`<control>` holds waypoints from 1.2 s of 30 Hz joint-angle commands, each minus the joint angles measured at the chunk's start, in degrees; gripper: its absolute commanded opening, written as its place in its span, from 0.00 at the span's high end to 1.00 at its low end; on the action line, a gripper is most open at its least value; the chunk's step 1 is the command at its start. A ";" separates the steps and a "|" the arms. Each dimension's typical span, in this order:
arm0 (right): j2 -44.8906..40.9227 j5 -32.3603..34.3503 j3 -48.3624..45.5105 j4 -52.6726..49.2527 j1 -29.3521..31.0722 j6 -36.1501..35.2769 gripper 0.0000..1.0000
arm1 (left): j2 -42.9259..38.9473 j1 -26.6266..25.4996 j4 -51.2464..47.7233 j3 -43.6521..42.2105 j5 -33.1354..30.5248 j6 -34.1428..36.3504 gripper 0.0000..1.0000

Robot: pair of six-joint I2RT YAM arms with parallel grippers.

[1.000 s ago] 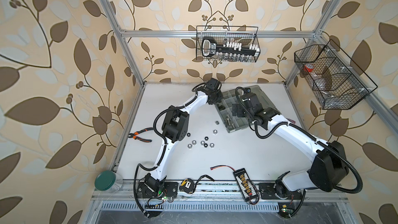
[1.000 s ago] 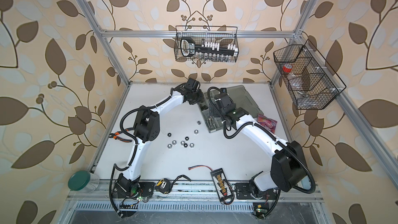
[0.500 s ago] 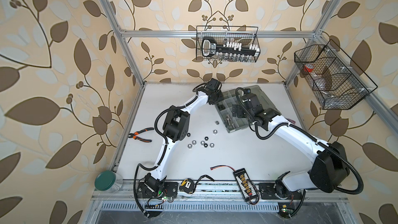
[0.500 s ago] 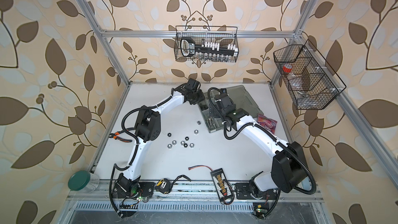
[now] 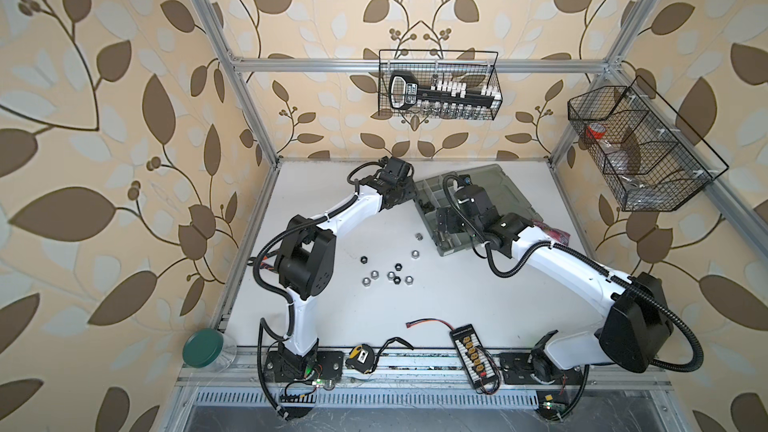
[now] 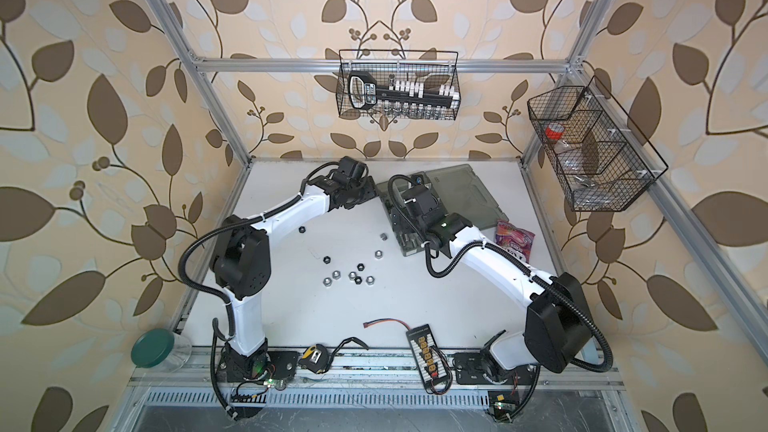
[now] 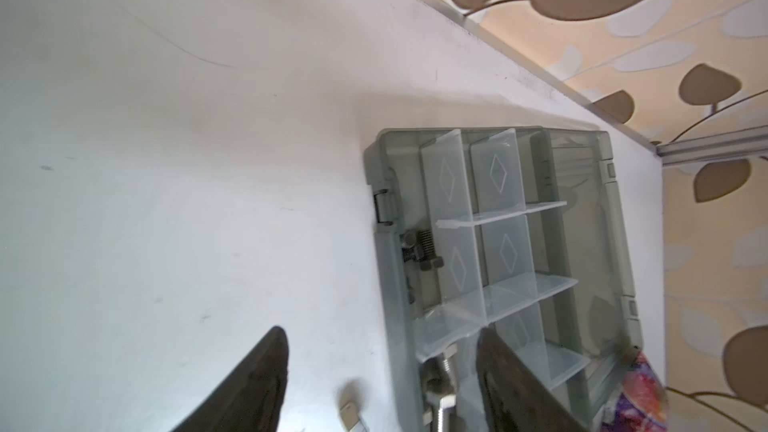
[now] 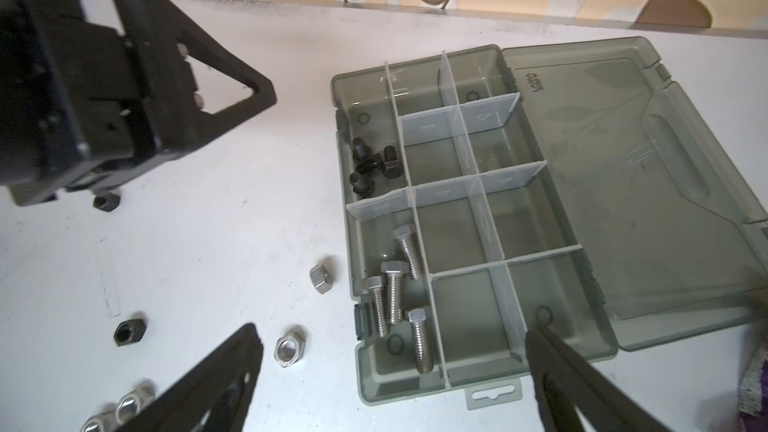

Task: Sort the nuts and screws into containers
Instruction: 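Withdraw the left arm toward the nuts while the right gripper moves to a silver nut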

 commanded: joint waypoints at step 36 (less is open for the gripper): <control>34.34 -1.62 20.71 -6.93 5.41 -4.15 0.52 | -47.35 2.98 -7.21 -46.51 -20.85 -7.41 0.01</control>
